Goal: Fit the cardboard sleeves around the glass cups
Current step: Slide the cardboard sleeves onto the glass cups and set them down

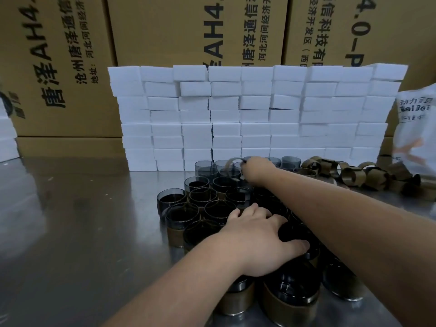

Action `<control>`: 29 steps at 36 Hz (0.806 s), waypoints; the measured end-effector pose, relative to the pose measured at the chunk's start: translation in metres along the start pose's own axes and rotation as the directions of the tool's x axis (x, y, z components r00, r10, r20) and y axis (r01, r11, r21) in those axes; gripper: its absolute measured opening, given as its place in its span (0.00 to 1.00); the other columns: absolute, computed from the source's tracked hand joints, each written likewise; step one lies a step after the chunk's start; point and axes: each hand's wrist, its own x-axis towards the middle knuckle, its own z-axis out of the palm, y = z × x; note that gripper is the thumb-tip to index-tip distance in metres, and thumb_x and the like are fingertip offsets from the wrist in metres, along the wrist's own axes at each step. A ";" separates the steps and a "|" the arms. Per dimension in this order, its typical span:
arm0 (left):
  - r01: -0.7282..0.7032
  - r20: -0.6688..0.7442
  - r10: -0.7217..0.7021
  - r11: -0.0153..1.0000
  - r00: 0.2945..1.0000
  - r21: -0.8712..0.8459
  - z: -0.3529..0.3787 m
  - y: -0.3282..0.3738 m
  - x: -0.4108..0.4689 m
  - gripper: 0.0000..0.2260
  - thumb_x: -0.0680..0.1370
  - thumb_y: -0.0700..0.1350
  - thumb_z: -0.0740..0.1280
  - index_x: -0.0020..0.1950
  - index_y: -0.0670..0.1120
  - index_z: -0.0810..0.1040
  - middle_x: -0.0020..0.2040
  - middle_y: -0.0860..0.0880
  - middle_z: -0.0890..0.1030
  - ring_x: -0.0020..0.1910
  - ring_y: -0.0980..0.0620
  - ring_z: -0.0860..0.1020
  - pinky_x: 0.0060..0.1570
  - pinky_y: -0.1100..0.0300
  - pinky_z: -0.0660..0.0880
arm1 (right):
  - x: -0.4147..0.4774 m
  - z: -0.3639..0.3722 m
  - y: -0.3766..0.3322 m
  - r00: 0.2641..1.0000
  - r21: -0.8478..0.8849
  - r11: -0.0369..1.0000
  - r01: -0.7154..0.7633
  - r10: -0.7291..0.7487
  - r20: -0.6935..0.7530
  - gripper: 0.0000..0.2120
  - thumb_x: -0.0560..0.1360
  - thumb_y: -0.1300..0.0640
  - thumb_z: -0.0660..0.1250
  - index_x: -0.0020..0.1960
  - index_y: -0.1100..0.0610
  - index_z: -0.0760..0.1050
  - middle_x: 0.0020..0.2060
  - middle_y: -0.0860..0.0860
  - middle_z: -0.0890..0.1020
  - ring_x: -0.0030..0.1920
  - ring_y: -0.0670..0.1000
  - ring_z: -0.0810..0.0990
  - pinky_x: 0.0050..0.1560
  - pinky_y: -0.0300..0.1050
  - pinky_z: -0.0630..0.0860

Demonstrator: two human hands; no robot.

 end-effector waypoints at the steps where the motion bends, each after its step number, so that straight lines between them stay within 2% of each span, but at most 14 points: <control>1: -0.003 -0.002 0.003 1.000 1.000 -0.002 0.000 0.000 0.000 0.33 0.73 0.69 0.51 0.74 0.55 0.56 0.75 0.49 0.55 0.75 0.51 0.44 0.70 0.48 0.40 | 0.001 -0.002 -0.002 0.998 -0.002 1.000 0.000 0.000 -0.058 0.17 0.79 0.62 0.54 0.67 0.60 0.68 0.56 0.57 0.75 0.55 0.58 0.75 0.48 0.48 0.71; 4: -0.003 0.002 0.003 1.000 1.000 -0.019 0.000 0.000 0.000 0.33 0.73 0.69 0.51 0.74 0.56 0.56 0.76 0.49 0.55 0.75 0.51 0.44 0.70 0.48 0.39 | 0.002 -0.017 -0.009 0.970 0.072 0.997 -0.018 0.035 -0.242 0.20 0.80 0.60 0.53 0.72 0.59 0.61 0.55 0.57 0.75 0.53 0.57 0.75 0.46 0.46 0.69; 6: -0.001 0.006 0.001 1.000 1.000 -0.016 0.000 0.000 0.000 0.33 0.73 0.70 0.51 0.74 0.56 0.56 0.76 0.50 0.55 0.75 0.51 0.44 0.70 0.48 0.39 | -0.002 -0.030 -0.012 0.950 0.225 0.974 -0.031 0.099 -0.295 0.21 0.80 0.59 0.51 0.72 0.62 0.60 0.58 0.59 0.75 0.57 0.60 0.75 0.46 0.47 0.69; 7: 0.000 0.006 0.000 1.000 1.000 -0.015 0.000 -0.001 0.000 0.33 0.73 0.70 0.51 0.74 0.56 0.56 0.76 0.50 0.55 0.75 0.51 0.45 0.71 0.48 0.39 | -0.007 -0.037 -0.013 0.943 0.357 0.934 -0.020 0.136 -0.304 0.20 0.81 0.58 0.50 0.69 0.65 0.63 0.58 0.62 0.75 0.57 0.61 0.74 0.47 0.49 0.69; 8: 0.001 0.006 -0.001 1.000 1.000 -0.018 0.000 -0.001 0.000 0.32 0.74 0.69 0.51 0.74 0.56 0.56 0.76 0.50 0.55 0.75 0.51 0.44 0.70 0.48 0.39 | -0.013 -0.044 -0.015 0.937 0.521 0.853 0.003 0.180 -0.301 0.19 0.81 0.57 0.50 0.65 0.67 0.67 0.57 0.63 0.76 0.58 0.63 0.74 0.48 0.50 0.69; 10: -0.002 0.006 0.002 1.000 1.000 -0.025 0.000 -0.001 0.000 0.32 0.74 0.69 0.51 0.74 0.56 0.57 0.76 0.50 0.55 0.75 0.51 0.44 0.70 0.48 0.39 | -0.026 -0.058 -0.019 0.907 0.789 0.610 0.078 0.285 -0.310 0.20 0.81 0.55 0.49 0.58 0.68 0.72 0.55 0.63 0.77 0.57 0.62 0.75 0.48 0.48 0.68; 11: -0.003 0.006 0.003 1.000 1.000 -0.028 0.000 -0.001 0.000 0.32 0.74 0.69 0.51 0.74 0.56 0.57 0.76 0.50 0.55 0.75 0.51 0.44 0.70 0.48 0.39 | -0.033 -0.065 -0.020 0.886 0.864 0.495 0.090 0.356 -0.296 0.19 0.82 0.54 0.49 0.56 0.66 0.74 0.52 0.60 0.79 0.54 0.60 0.77 0.45 0.45 0.68; 13: -0.004 0.006 0.004 0.999 1.000 -0.038 -0.001 0.000 -0.001 0.32 0.74 0.69 0.52 0.74 0.56 0.57 0.76 0.51 0.55 0.75 0.51 0.44 0.70 0.48 0.39 | -0.052 -0.074 -0.019 0.866 0.964 0.239 0.116 0.450 -0.216 0.16 0.81 0.54 0.51 0.45 0.59 0.75 0.41 0.52 0.80 0.42 0.54 0.77 0.39 0.42 0.67; 15: -0.005 0.014 0.006 0.999 1.000 -0.043 -0.002 0.000 -0.002 0.32 0.74 0.69 0.51 0.74 0.56 0.57 0.76 0.51 0.55 0.75 0.51 0.44 0.70 0.48 0.39 | -0.078 -0.078 -0.015 0.866 0.991 -0.011 0.130 0.488 -0.108 0.15 0.80 0.53 0.53 0.41 0.56 0.72 0.35 0.49 0.78 0.34 0.48 0.72 0.33 0.40 0.65; 19: -0.006 0.020 0.007 0.999 1.000 -0.053 -0.005 -0.001 -0.003 0.31 0.75 0.68 0.51 0.74 0.56 0.56 0.76 0.51 0.53 0.75 0.51 0.45 0.71 0.49 0.40 | -0.122 -0.072 -0.004 0.893 0.883 -0.431 0.183 0.449 0.034 0.14 0.80 0.55 0.55 0.38 0.56 0.72 0.21 0.45 0.76 0.30 0.46 0.70 0.33 0.39 0.70; 21: -0.013 -0.029 0.010 0.995 1.000 -0.095 -0.007 -0.001 -0.003 0.32 0.75 0.67 0.54 0.75 0.56 0.54 0.77 0.50 0.51 0.75 0.50 0.49 0.73 0.50 0.46 | -0.140 -0.072 0.003 0.910 0.798 -0.574 0.185 0.406 0.082 0.14 0.80 0.56 0.55 0.39 0.57 0.73 0.25 0.46 0.76 0.30 0.46 0.70 0.27 0.36 0.71; 24: -0.041 -0.106 0.010 0.954 0.994 -0.298 -0.012 -0.002 -0.005 0.35 0.74 0.64 0.60 0.76 0.55 0.50 0.77 0.51 0.47 0.75 0.50 0.52 0.72 0.55 0.52 | -0.158 -0.081 0.017 0.923 0.717 -0.673 0.182 0.369 0.113 0.18 0.80 0.59 0.53 0.34 0.56 0.73 0.29 0.48 0.74 0.32 0.46 0.71 0.30 0.35 0.71; 26: -0.070 -0.154 0.007 0.910 0.988 -0.408 -0.016 -0.005 -0.007 0.36 0.74 0.62 0.62 0.76 0.54 0.49 0.77 0.53 0.47 0.74 0.53 0.51 0.71 0.57 0.52 | -0.166 -0.090 0.024 0.929 0.701 -0.689 0.185 0.355 0.105 0.19 0.79 0.60 0.53 0.32 0.56 0.72 0.28 0.49 0.72 0.32 0.47 0.71 0.32 0.39 0.71; 29: -0.134 -0.263 0.010 0.878 0.965 -0.459 -0.020 -0.003 -0.009 0.39 0.72 0.61 0.66 0.75 0.57 0.46 0.76 0.57 0.48 0.73 0.57 0.53 0.68 0.62 0.53 | -0.171 -0.097 0.026 0.946 0.697 -0.696 0.171 0.314 0.080 0.18 0.79 0.58 0.54 0.31 0.56 0.69 0.28 0.49 0.71 0.33 0.49 0.71 0.35 0.42 0.74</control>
